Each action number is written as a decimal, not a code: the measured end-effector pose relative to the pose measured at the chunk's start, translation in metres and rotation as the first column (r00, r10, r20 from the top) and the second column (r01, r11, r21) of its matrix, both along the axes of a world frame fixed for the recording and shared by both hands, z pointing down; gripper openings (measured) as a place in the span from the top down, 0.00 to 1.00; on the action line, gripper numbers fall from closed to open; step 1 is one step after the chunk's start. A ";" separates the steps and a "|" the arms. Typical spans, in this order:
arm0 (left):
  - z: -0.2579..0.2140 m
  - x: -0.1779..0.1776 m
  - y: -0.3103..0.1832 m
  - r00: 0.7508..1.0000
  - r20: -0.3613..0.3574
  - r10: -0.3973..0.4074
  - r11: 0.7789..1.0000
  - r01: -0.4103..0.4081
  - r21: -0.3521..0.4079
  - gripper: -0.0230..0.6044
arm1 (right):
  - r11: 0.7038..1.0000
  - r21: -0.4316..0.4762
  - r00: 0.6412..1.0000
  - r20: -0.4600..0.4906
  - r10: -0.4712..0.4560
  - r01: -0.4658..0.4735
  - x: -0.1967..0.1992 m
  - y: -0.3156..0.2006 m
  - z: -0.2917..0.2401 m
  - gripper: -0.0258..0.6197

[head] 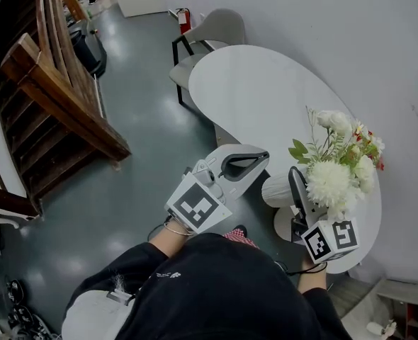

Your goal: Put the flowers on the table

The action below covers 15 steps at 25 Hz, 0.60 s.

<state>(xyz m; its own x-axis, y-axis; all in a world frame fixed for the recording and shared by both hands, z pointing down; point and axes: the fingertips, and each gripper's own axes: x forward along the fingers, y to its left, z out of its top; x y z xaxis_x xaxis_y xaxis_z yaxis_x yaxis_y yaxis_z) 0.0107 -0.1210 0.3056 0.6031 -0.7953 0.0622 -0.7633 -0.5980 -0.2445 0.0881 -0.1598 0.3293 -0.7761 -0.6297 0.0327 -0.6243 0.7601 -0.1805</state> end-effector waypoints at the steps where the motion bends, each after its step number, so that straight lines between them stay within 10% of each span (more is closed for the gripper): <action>1: 0.000 0.000 0.001 1.000 0.003 -0.009 1.000 0.009 -0.001 0.97 | 1.000 -0.002 1.000 0.001 -0.008 0.008 0.000 0.000 0.000 0.43; 15: -0.001 0.004 0.001 0.997 0.025 -0.076 0.997 0.076 0.002 0.97 | 0.997 0.002 0.996 0.023 -0.081 0.081 0.000 0.000 0.000 0.43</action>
